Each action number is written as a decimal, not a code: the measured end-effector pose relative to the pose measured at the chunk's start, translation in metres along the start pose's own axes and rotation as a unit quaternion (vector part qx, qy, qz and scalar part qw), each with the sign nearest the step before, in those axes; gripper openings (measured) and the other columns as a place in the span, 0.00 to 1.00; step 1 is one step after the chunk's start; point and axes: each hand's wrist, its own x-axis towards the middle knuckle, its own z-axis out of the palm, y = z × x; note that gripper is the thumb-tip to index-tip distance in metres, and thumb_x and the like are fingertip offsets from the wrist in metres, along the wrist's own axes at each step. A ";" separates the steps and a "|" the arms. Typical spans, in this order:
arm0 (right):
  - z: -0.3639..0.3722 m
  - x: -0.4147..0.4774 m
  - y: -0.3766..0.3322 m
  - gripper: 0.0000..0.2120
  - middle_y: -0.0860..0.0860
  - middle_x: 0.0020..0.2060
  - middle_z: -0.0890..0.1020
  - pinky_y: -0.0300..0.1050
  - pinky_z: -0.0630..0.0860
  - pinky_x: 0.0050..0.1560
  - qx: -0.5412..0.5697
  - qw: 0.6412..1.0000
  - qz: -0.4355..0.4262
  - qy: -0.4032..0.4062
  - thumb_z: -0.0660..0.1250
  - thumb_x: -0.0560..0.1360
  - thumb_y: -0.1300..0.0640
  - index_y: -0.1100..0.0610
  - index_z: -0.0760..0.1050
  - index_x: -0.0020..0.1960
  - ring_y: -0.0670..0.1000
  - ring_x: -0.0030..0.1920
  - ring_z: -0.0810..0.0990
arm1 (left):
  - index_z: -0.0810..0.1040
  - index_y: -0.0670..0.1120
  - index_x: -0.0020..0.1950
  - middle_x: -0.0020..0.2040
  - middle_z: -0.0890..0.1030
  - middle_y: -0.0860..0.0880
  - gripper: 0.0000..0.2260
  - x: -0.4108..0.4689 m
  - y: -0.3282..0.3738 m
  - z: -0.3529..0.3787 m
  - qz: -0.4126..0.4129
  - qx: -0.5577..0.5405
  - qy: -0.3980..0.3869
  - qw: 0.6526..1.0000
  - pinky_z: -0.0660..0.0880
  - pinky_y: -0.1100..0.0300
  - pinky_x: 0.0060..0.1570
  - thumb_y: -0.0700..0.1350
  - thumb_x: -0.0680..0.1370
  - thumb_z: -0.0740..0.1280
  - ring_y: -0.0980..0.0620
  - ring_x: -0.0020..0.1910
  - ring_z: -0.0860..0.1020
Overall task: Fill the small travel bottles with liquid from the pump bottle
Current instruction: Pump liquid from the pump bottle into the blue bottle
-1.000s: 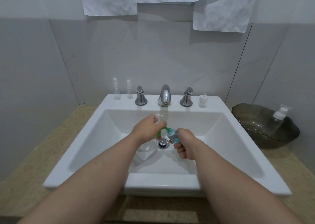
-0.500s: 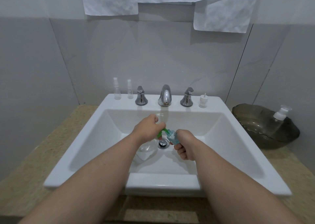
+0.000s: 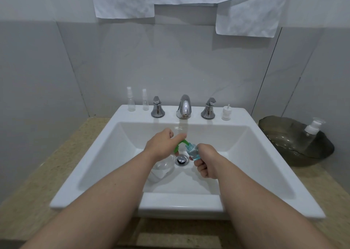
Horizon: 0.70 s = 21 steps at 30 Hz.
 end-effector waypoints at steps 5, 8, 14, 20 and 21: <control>0.000 0.000 0.000 0.07 0.49 0.26 0.61 0.37 0.52 0.25 0.000 1.000 -0.002 -0.002 0.55 0.74 0.59 0.54 0.71 0.46 0.50 0.25 0.53 | 0.67 0.51 0.45 0.39 0.87 0.50 0.24 0.003 0.000 0.002 -0.002 -0.003 -0.003 1.000 0.77 0.42 0.52 0.71 0.72 0.62 0.43 0.48 0.83; 0.000 0.002 0.000 0.08 0.49 0.26 0.61 0.37 0.52 0.25 -0.004 1.000 0.000 0.003 0.54 0.74 0.59 0.53 0.71 0.46 0.50 0.26 0.53 | 0.66 0.51 0.44 0.44 0.86 0.43 0.22 0.008 -0.001 0.002 -0.002 -0.012 0.000 1.000 0.77 0.44 0.47 0.69 0.69 0.64 0.41 0.44 0.83; 0.001 0.003 0.000 0.10 0.49 0.26 0.61 0.37 0.52 0.25 -0.013 1.000 0.008 0.009 0.52 0.74 0.58 0.53 0.71 0.46 0.50 0.26 0.52 | 0.65 0.52 0.43 0.37 0.79 0.50 0.18 0.012 -0.002 0.003 0.005 -0.029 -0.013 0.999 0.71 0.50 0.40 0.64 0.68 0.64 0.39 0.46 0.85; 0.002 0.001 0.000 0.10 0.49 0.25 0.61 0.38 0.51 0.27 -0.026 1.000 0.009 0.010 0.51 0.74 0.58 0.54 0.71 0.43 0.50 0.26 0.52 | 0.65 0.51 0.45 0.30 0.81 0.53 0.15 0.009 0.003 0.003 0.001 -0.056 -0.032 0.998 0.72 0.52 0.36 0.57 0.69 0.65 0.40 0.42 0.86; 0.003 0.002 0.000 0.10 0.49 0.25 0.61 0.38 0.51 0.27 -0.028 0.999 0.011 0.012 0.51 0.74 0.58 0.53 0.71 0.42 0.50 0.26 0.52 | 0.65 0.51 0.45 0.29 0.81 0.53 0.14 0.009 0.003 0.003 0.001 -0.058 -0.033 0.998 0.72 0.52 0.36 0.57 0.69 0.65 0.40 0.43 0.86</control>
